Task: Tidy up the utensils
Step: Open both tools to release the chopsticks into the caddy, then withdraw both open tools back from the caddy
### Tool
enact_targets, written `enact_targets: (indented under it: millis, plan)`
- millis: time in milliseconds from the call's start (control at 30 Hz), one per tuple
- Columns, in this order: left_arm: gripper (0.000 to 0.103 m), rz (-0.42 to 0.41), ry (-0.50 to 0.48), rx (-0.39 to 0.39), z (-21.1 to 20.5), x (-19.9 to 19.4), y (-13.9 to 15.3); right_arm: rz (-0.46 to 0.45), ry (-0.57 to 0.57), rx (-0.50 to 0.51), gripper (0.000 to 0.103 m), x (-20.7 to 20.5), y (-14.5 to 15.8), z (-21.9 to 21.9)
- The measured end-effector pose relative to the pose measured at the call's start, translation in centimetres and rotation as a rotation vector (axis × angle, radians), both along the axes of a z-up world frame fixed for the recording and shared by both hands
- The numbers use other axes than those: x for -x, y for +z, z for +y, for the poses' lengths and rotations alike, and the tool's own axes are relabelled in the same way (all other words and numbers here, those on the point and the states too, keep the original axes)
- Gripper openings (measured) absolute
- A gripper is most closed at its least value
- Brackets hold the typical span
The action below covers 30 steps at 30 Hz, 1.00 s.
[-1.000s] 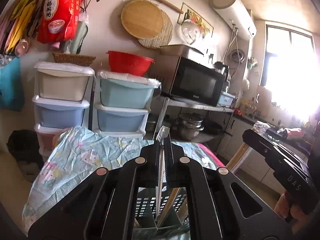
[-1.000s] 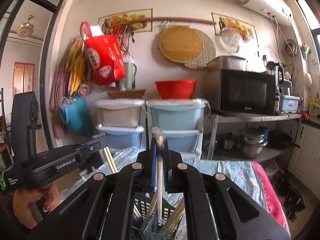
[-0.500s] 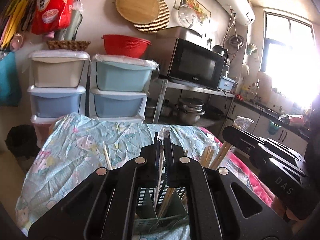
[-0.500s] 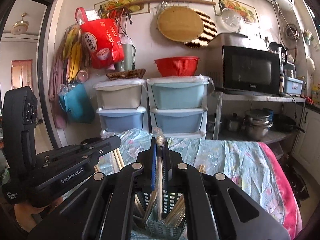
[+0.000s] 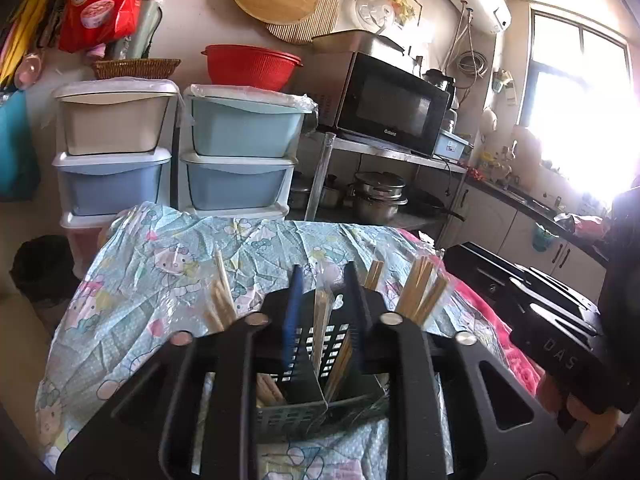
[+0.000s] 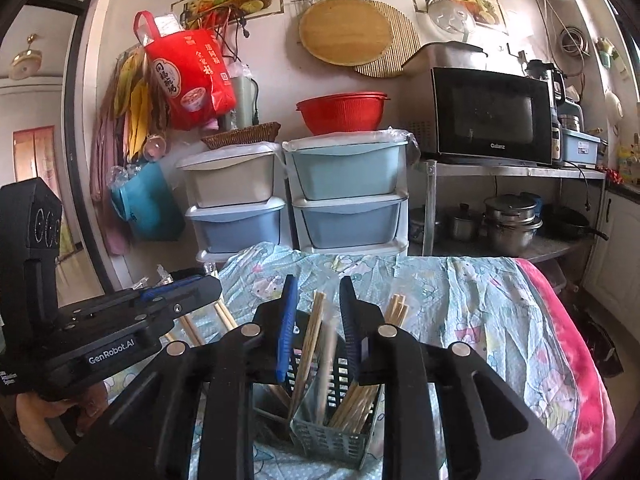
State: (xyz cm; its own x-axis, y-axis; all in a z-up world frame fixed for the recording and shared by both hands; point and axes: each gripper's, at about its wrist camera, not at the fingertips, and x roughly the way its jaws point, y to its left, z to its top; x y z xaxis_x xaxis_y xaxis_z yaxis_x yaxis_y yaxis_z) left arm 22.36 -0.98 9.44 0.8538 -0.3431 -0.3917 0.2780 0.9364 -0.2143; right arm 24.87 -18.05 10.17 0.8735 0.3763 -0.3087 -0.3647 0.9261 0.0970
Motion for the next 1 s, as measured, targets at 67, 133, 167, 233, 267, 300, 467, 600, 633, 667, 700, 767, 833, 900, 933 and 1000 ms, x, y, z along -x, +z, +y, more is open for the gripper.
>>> enact_targets:
  millis: [67, 133, 167, 233, 267, 300, 467, 600, 633, 667, 700, 767, 833, 900, 933, 1000]
  plan:
    - [0.024, 0.005, -0.005, 0.000, 0.1, 0.3, 0.1, -0.004, -0.008, 0.001, 0.025, 0.4, 0.1, -0.3]
    - [0.027, 0.010, -0.006, 0.002, 0.2, 0.4, 0.1, -0.006, -0.011, 0.001, 0.029, 0.8, 0.2, -0.6]
    - [0.031, 0.011, -0.006, 0.004, 0.2, 0.5, 0.1, -0.008, -0.015, 0.001, 0.030, 1.1, 0.3, -0.7]
    - [0.036, 0.006, -0.006, 0.011, 0.5, 0.9, 0.4, -0.015, -0.019, 0.004, 0.034, 1.6, 0.5, -1.0]
    - [0.040, 0.002, -0.004, 0.014, 0.5, 1.1, 0.5, -0.018, -0.024, 0.006, 0.035, 1.8, 0.5, -1.1]
    - [0.045, -0.002, -0.003, 0.018, 0.7, 1.4, 0.7, -0.026, -0.034, 0.010, 0.037, 2.1, 0.6, -1.2]
    - [0.061, -0.003, 0.003, 0.036, 1.1, 2.3, 1.5, -0.045, -0.050, 0.012, 0.045, 3.4, 0.9, -1.9]
    - [0.077, -0.018, 0.006, 0.041, 1.4, 3.2, 2.2, -0.069, -0.064, 0.018, 0.052, 4.6, 1.2, -2.2]
    - [0.080, -0.024, 0.012, 0.043, 1.5, 3.6, 2.3, -0.076, -0.066, 0.019, 0.056, 4.9, 1.2, -2.3]
    - [0.085, -0.025, 0.014, 0.045, 1.6, 3.8, 2.3, -0.082, -0.067, 0.020, 0.058, 5.3, 1.2, -2.3]
    - [0.090, -0.025, 0.015, 0.049, 1.8, 4.0, 2.3, -0.089, -0.067, 0.021, 0.061, 5.7, 1.3, -2.4]
    - [0.092, -0.029, 0.018, 0.056, 2.0, 4.5, 2.4, -0.096, -0.067, 0.023, 0.066, 6.2, 1.3, -2.4]
    - [0.092, -0.030, 0.021, 0.058, 2.2, 5.0, 2.5, -0.105, -0.068, 0.020, 0.071, 6.8, 1.3, -2.4]
    - [0.092, -0.029, 0.024, 0.058, 2.4, 5.5, 2.4, -0.106, -0.067, 0.014, 0.074, 7.3, 1.3, -2.5]
    - [0.092, -0.030, 0.027, 0.055, 2.4, 5.7, 2.3, -0.106, -0.065, 0.010, 0.077, 7.6, 1.3, -2.5]
    - [0.092, -0.025, 0.034, 0.044, 2.4, 6.3, 2.0, -0.109, -0.060, 0.013, 0.080, 8.2, 1.2, -2.4]
